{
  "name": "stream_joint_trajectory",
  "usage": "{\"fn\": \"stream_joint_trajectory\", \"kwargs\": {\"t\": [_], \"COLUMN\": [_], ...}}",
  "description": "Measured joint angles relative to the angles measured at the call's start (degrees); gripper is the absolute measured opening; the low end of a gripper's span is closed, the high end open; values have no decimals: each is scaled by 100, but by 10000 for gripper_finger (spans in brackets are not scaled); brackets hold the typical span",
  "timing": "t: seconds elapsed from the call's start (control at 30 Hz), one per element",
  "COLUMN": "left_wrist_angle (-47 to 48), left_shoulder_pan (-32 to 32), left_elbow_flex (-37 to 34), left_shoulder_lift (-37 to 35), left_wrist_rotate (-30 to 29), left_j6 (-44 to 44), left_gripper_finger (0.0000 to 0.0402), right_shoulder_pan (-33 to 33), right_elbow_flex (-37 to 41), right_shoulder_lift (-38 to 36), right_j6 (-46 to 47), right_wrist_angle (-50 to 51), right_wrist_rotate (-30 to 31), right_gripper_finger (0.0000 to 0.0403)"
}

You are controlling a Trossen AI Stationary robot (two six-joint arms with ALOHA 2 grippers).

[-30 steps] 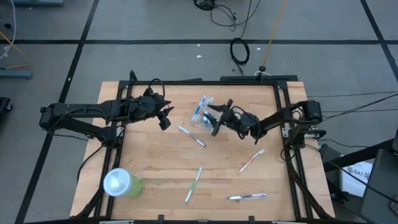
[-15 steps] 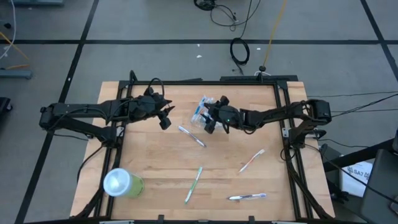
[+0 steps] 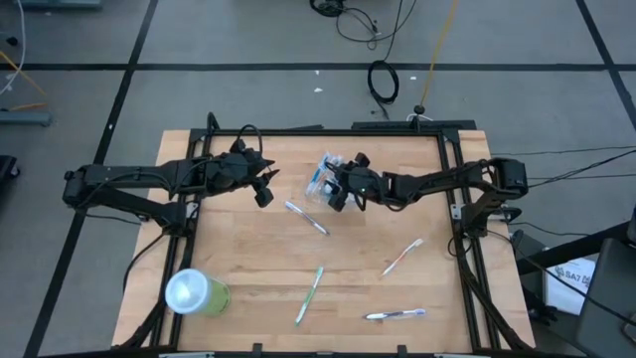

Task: Pick & Place toothbrushing station
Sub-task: Put the blue toothbrush into the transparent organizer

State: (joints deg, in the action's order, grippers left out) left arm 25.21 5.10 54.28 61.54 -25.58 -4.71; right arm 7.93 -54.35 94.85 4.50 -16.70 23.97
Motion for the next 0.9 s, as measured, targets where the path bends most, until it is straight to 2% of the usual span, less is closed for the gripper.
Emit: {"fn": "stream_joint_trajectory", "kwargs": {"t": [0.27, 0.77, 0.9], "left_wrist_angle": [0, 2, 2], "left_shoulder_pan": [0, 0, 0], "left_elbow_flex": [0, 0, 0], "left_shoulder_lift": [1, 0, 0], "left_wrist_rotate": [0, 0, 0], "left_j6": [13, 22, 22], "left_gripper_finger": [127, 127, 127], "right_shoulder_pan": [2, 26, 20], "right_elbow_flex": [0, 0, 0], "right_shoulder_lift": [0, 0, 0], "right_j6": [-69, -67, -78], "right_wrist_angle": [31, 18, -228], "right_wrist_rotate": [-18, -24, -18], "right_gripper_finger": [175, 14, 6]}}
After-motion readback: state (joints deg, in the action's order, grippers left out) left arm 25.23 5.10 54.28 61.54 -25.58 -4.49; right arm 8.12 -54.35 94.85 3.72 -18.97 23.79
